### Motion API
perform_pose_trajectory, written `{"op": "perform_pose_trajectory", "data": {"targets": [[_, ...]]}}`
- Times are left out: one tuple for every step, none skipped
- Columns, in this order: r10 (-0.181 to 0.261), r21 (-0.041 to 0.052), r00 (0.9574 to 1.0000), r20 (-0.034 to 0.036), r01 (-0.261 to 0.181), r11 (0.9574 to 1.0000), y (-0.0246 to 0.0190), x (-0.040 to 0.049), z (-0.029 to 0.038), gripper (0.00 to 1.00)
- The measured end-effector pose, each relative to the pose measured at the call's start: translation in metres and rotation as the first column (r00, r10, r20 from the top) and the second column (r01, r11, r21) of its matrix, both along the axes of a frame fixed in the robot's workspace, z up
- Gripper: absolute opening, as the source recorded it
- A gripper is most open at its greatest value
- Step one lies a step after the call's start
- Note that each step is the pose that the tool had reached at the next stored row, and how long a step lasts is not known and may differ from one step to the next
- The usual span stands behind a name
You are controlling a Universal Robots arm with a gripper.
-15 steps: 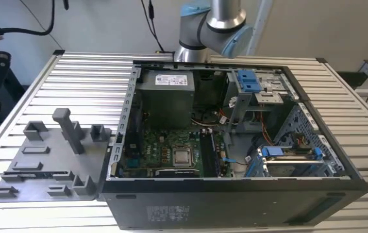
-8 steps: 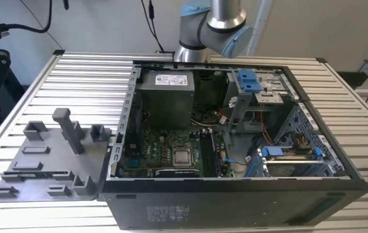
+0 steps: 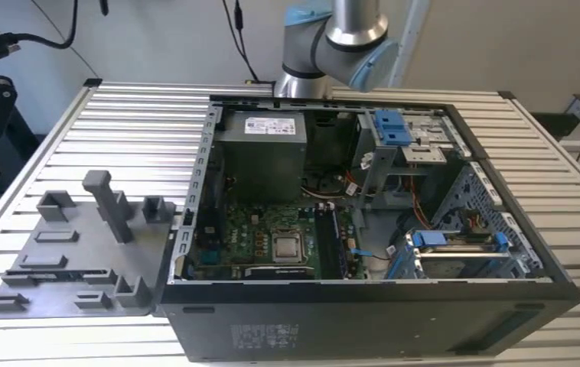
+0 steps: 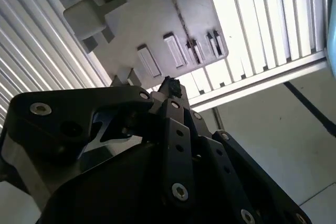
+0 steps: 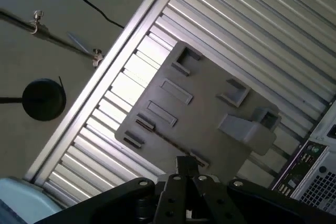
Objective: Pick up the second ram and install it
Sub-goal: 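Pick up the second ram and move it above second insertion slot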
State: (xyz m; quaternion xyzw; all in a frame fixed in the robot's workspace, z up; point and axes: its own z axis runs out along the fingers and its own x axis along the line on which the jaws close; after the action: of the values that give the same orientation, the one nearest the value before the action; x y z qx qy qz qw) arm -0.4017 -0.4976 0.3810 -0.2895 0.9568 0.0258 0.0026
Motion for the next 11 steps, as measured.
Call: {"op": "perform_pose_trajectory", "data": {"targets": [[0.000, 0.0001, 1.0000, 0.0001, 0.000, 1.0000, 0.0000, 0.0000, 0.0000, 0.11], [0.002, 0.0000, 1.0000, 0.0000, -0.002, 1.0000, 0.0000, 0.0000, 0.0000, 0.11], [0.004, -0.0006, 1.0000, 0.0001, -0.004, 1.0000, 0.0000, 0.0000, -0.0002, 0.11], [0.009, -0.0033, 1.0000, 0.0001, -0.009, 1.0000, 0.0000, 0.0001, -0.0002, 0.11], [0.016, -0.0065, 0.9999, 0.0000, -0.016, 0.9999, 0.0000, 0.0001, -0.0001, 0.11], [0.026, -0.0080, 0.9997, 0.0000, -0.026, 0.9996, 0.0000, 0.0001, -0.0002, 0.11], [0.040, -0.0087, 0.9992, 0.0001, -0.040, 0.9992, 0.0000, 0.0000, -0.0003, 0.11], [0.053, -0.0100, 0.9986, -0.0001, -0.053, 0.9985, 0.0000, 0.0000, -0.0003, 0.11], [0.067, -0.0115, 0.9978, -0.0002, -0.067, 0.9977, 0.0000, 0.0000, -0.0003, 0.11], [0.081, -0.0124, 0.9968, -0.0003, -0.081, 0.9967, 0.0000, 0.0000, -0.0004, 0.11], [0.095, -0.0129, 0.9955, -0.0003, -0.095, 0.9954, 0.0000, 0.0000, -0.0005, 0.11]]}}
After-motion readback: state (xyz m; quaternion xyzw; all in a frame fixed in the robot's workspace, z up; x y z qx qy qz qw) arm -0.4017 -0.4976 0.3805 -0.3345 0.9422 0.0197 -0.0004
